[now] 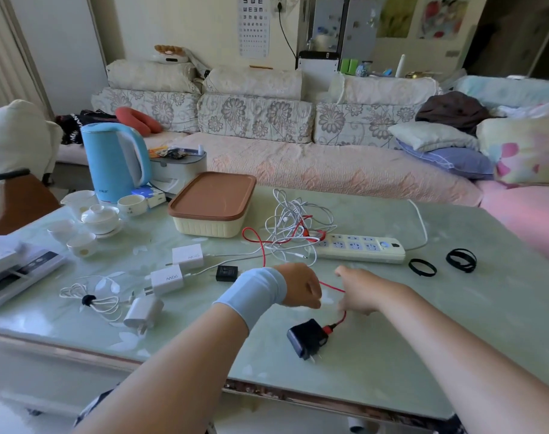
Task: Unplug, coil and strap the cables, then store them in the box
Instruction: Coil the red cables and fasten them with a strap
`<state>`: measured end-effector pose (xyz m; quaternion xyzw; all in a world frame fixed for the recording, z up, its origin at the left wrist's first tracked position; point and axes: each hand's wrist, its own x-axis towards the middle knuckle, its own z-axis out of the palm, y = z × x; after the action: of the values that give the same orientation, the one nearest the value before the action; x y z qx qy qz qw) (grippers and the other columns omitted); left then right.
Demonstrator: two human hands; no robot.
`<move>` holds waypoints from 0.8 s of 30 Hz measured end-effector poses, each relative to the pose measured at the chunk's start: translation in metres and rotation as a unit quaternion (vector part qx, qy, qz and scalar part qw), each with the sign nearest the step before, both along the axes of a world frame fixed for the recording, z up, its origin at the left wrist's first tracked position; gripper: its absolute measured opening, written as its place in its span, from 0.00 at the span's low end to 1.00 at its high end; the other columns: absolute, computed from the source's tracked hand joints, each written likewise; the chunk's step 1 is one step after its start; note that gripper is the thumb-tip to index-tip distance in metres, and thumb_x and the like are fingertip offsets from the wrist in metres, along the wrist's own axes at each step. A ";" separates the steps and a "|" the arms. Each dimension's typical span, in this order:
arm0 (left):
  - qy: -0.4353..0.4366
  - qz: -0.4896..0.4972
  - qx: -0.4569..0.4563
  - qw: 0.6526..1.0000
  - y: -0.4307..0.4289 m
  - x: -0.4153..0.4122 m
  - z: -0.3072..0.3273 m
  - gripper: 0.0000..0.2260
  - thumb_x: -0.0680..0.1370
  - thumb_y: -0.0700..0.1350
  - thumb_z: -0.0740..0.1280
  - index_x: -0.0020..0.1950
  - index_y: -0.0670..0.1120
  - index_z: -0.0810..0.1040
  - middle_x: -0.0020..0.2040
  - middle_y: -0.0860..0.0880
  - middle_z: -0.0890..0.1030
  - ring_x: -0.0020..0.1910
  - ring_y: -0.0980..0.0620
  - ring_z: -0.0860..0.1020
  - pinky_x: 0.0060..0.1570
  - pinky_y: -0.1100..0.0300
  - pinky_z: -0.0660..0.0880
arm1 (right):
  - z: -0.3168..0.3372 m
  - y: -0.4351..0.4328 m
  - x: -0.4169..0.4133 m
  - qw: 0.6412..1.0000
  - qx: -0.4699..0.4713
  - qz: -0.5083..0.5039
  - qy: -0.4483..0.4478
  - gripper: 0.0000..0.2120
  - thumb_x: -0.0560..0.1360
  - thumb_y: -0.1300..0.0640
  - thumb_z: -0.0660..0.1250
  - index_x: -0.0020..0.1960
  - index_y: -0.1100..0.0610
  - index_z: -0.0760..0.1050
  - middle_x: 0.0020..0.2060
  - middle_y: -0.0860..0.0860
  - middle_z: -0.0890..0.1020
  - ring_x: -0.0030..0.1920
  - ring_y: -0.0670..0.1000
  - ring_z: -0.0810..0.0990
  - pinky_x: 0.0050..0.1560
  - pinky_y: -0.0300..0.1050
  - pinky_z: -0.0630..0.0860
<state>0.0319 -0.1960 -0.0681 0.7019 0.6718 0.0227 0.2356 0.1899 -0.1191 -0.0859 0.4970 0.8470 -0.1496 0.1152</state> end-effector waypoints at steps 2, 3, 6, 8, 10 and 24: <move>-0.030 0.040 0.072 0.996 0.010 0.000 0.006 0.10 0.77 0.49 0.67 0.58 0.53 0.81 0.56 0.54 0.81 0.54 0.52 0.79 0.60 0.57 0.74 | 0.006 0.005 0.013 0.999 0.001 0.004 -0.038 0.24 0.74 0.55 0.72 0.67 0.55 0.71 0.62 0.55 0.77 0.50 0.54 0.79 0.41 0.43 0.78; -0.040 0.057 0.096 0.993 0.014 -0.001 0.007 0.10 0.77 0.47 0.67 0.58 0.53 0.80 0.56 0.54 0.81 0.53 0.53 0.79 0.60 0.57 0.74 | 0.008 0.009 0.020 0.998 0.015 0.004 -0.059 0.21 0.73 0.58 0.72 0.65 0.54 0.73 0.61 0.53 0.78 0.51 0.53 0.79 0.42 0.42 0.77; -0.010 0.058 0.103 0.993 0.026 -0.001 0.003 0.13 0.78 0.45 0.66 0.62 0.51 0.78 0.60 0.54 0.80 0.57 0.53 0.78 0.62 0.59 0.72 | 0.005 0.019 0.036 0.989 0.086 -0.011 -0.122 0.23 0.72 0.65 0.63 0.63 0.48 0.75 0.60 0.49 0.78 0.57 0.53 0.78 0.49 0.44 0.76; 0.037 0.042 0.073 0.996 0.031 0.004 -0.006 0.17 0.79 0.45 0.65 0.68 0.52 0.74 0.66 0.53 0.76 0.63 0.51 0.75 0.64 0.58 0.70 | 0.002 0.023 0.040 0.983 0.130 -0.013 -0.131 0.23 0.72 0.65 0.60 0.64 0.48 0.75 0.59 0.50 0.75 0.56 0.54 0.78 0.48 0.45 0.76; 0.064 0.032 0.056 0.996 0.037 0.011 -0.015 0.21 0.80 0.46 0.64 0.72 0.53 0.69 0.70 0.51 0.73 0.67 0.49 0.72 0.66 0.56 0.68 | -0.003 0.024 0.040 0.979 0.171 0.007 -0.111 0.22 0.72 0.63 0.62 0.64 0.49 0.75 0.58 0.52 0.72 0.55 0.56 0.78 0.49 0.47 0.76; -0.065 0.050 0.022 0.996 0.068 0.050 -0.011 0.05 0.80 0.43 0.63 0.53 0.49 0.76 0.48 0.51 0.82 0.35 0.46 0.82 0.44 0.56 0.79 | -0.018 0.043 0.050 0.983 0.039 0.016 0.178 0.11 0.80 0.56 0.59 0.46 0.47 0.78 0.42 0.47 0.82 0.44 0.51 0.79 0.44 0.46 0.76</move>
<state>0.0817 -0.1281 -0.0792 0.6699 0.6885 0.0947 0.2614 0.2397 -0.0763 -0.1037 0.4527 0.8671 -0.2005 -0.0543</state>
